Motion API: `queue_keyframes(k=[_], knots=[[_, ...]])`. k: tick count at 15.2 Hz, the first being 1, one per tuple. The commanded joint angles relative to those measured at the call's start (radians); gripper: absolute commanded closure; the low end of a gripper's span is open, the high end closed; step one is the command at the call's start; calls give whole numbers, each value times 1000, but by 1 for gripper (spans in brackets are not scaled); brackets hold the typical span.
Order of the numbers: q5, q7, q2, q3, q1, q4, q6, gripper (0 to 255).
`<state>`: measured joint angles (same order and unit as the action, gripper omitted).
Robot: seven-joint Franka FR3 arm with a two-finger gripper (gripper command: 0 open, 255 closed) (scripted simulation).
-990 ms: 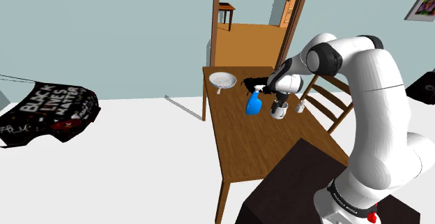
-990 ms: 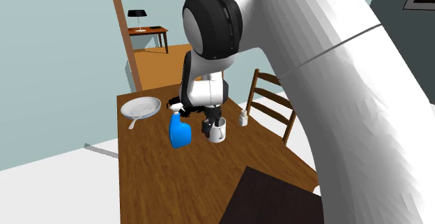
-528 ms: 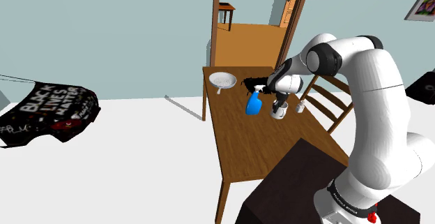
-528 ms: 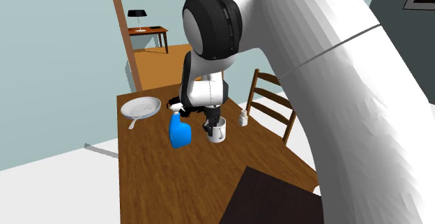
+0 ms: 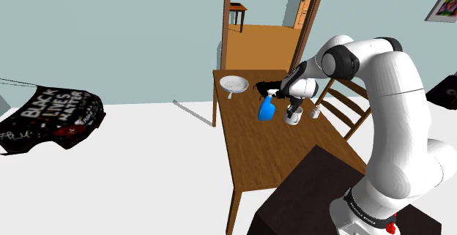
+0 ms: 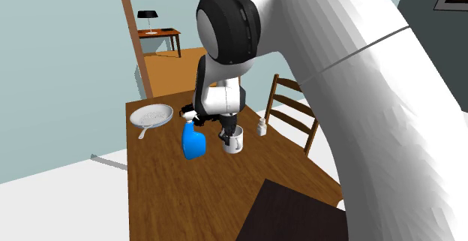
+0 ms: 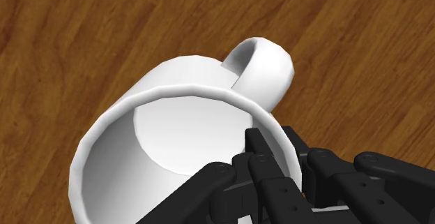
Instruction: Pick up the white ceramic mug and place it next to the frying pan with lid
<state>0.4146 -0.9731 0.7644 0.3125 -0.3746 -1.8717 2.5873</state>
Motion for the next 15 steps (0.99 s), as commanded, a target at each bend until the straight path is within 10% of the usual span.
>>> queue_keyframes(k=[1, 15], knots=[[-4, 2, -12, 5, 4, -5, -7, 255], [-69, 44, -165, 71, 54, -48, -118, 255]])
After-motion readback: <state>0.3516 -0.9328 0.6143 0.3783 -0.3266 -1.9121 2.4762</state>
